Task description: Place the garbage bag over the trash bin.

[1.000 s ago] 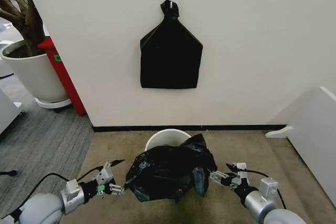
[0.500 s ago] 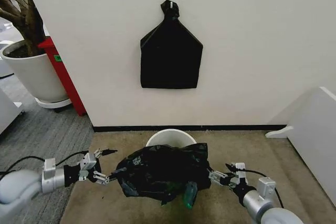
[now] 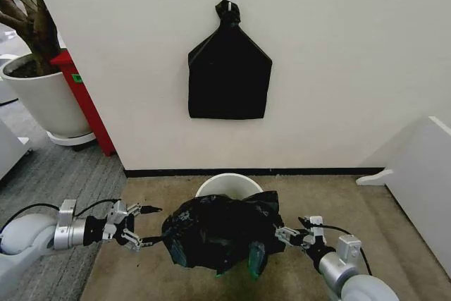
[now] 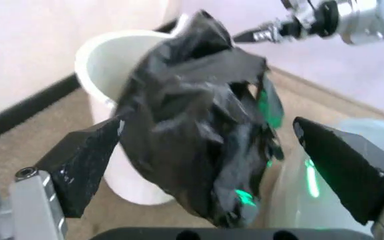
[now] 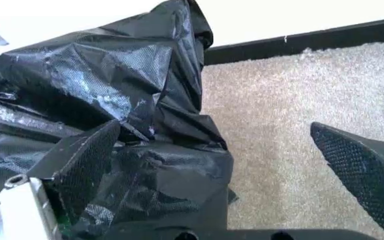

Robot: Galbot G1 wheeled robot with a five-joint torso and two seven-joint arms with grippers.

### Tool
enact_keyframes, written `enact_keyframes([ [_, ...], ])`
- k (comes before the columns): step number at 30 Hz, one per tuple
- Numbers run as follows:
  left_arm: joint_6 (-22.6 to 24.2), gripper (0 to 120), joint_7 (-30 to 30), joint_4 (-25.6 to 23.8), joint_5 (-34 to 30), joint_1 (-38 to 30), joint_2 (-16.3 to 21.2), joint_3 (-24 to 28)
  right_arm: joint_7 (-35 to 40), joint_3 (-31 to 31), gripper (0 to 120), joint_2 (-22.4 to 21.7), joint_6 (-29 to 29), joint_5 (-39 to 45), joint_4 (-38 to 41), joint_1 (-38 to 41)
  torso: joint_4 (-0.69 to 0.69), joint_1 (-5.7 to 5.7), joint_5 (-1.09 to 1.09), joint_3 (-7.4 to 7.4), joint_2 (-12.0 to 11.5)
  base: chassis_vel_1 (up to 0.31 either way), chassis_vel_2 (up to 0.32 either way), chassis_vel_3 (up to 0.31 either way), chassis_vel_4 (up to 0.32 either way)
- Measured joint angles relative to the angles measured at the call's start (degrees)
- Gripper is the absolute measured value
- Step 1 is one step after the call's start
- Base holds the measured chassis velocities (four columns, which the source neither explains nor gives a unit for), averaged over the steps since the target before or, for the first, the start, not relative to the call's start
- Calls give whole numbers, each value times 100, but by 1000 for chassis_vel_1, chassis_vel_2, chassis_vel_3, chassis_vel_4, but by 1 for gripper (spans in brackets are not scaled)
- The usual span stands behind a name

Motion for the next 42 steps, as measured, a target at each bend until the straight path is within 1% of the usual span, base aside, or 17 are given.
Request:
enact_keyframes([
  [4, -4, 100, -456, -87, -169, 44, -102, -133, 3, 85, 100, 19, 8, -9, 44, -77, 1, 0, 2, 0, 1, 0, 0, 0, 0],
  [7, -88, 100, -1465, -424, -429, 225, -320, -358, -2, 298, 100, 54, 12, -9, 273, -346, -1, 0, -2, 0, 1, 0, 0, 0, 0],
  [8, -88, 100, -1465, -424, -429, 225, -320, -358, -2, 298, 100, 54, 12, -9, 273, -346, -1, 0, -2, 0, 1, 0, 0, 0, 0],
  [10, -129, 100, -1839, -592, -492, 350, -378, -461, -21, 406, 100, 71, 17, -6, 389, -491, -2, 0, 0, 0, 1, 0, 0, 0, 0],
  [11, -196, 100, -2335, -884, -511, 554, -468, -589, -57, 533, 100, 91, 29, -2, 516, -645, -1, 0, 2, -1, 1, 0, 0, 0, 0],
  [13, -298, 100, -2896, -1297, -386, 889, -610, -735, -175, 741, 100, 138, 89, -34, 747, -907, -2, 0, 0, -1, 1, 0, 0, 0, 0],
  [14, -298, 100, -2896, -1297, -386, 889, -610, -735, -175, 741, 100, 138, 89, -34, 747, -907, -2, 0, 0, -1, 1, 0, 0, 0, 0],
  [15, -365, 100, -3169, -1562, -209, 1120, -729, -805, -366, 869, 100, 174, 176, -176, 908, -1103, 0, 0, 1, -1, 1, 0, 0, 0, 0],
  [17, -417, 100, -3327, -1827, 61, 1328, -861, -852, -659, 935, 100, 198, 306, -525, 1115, -1329, 0, 0, -2, -1, 1, 0, 0, 0, 0],
  [19, -486, 100, -3459, -2057, 374, 1476, -960, -855, -913, 896, 100, 227, 467, -1025, 1265, -1437, -1, 0, -1, -1, 1, 0, 0, 0, 0],
  [20, -486, 100, -3459, -2057, 374, 1476, -960, -855, -913, 896, 100, 227, 467, -1025, 1265, -1437, -1, 0, -1, -1, 1, 0, 0, 0, 0],
  [23, -606, 100, -3677, -2285, 827, 1556, -1026, -758, -1358, 783, 100, 268, 691, -2017, 1312, -1461, 0, 0, 0, -1, 1, 0, 0, 0, 0],
  [26, -689, 100, -4279, -2506, 1160, 1556, -1041, -674, -1781, 558, 100, 278, 1056, -3304, 1187, -1397, -1, 0, -1, -1, 1, 0, 0, 0, 0],
  [27, -691, 100, -4600, -2603, 1170, 1548, -1036, -672, -1802, 452, 100, 277, 1145, -3696, 1107, -1319, -1, 0, -1, -1, 1, 0, 0, 0, 0],
  [28, -691, 100, -4600, -2603, 1170, 1548, -1036, -672, -1802, 452, 100, 277, 1145, -3696, 1107, -1319, -1, 0, -1, -1, 1, 0, 0, 0, 0],
  [32, -617, 100, -5341, -2918, 892, 1508, -925, -824, -1856, 22, 100, 221, 1133, -4528, 809, -850, -1, 0, 1, 0, 1, 0, 0, 0, 0],
  [42, -424, 100, -5766, -3067, 414, 1340, -764, -920, -2002, -160, 100, 146, 1005, -5190, 408, -359, 0, 0, 0, 0, 1, 0, 0, 0, 0],
])
